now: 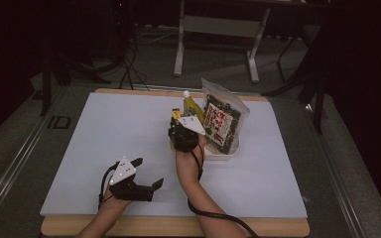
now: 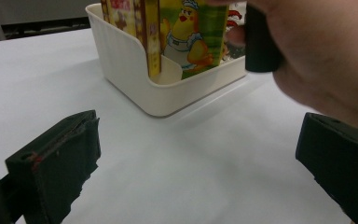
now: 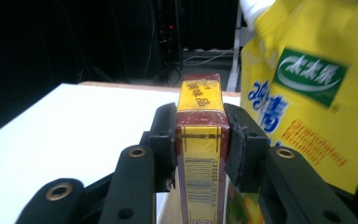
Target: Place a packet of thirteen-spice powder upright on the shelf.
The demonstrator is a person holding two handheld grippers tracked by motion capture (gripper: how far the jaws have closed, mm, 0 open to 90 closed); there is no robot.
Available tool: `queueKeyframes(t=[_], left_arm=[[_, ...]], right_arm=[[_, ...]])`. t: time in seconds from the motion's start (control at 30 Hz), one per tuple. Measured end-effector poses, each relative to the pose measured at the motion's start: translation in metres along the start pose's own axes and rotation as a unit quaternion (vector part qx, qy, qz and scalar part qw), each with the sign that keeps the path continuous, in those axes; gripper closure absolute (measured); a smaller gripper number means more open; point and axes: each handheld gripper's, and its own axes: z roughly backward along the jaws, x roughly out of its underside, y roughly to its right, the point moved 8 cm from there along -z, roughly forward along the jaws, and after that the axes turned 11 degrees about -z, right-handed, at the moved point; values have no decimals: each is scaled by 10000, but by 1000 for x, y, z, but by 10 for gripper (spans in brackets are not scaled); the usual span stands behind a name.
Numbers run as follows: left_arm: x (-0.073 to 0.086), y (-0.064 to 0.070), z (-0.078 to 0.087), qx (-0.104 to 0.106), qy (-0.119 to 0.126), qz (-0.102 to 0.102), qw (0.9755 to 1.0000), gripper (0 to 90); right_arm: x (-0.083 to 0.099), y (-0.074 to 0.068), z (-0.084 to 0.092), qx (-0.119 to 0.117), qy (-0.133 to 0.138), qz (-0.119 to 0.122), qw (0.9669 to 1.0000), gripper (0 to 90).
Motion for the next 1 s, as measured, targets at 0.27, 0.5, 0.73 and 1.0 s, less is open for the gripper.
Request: queueKeyframes(t=[0.27,0.5,0.73,1.0], left_arm=[[0,0,0,11,7,1,10000,1],[0,1,0,33,10,1,10000,1],[0,0,0,2,15,10,10000,1],[0,-1,0,2,16,16,10000,1]], right_arm=[[23,8,-10,36,-233,-72,9997,645],[30,9,-7,-55,-268,-139,9995,626],[25,8,-6,-337,-596,-85,9976,531],[2,1,11,-1008,-624,146,9928,268]])
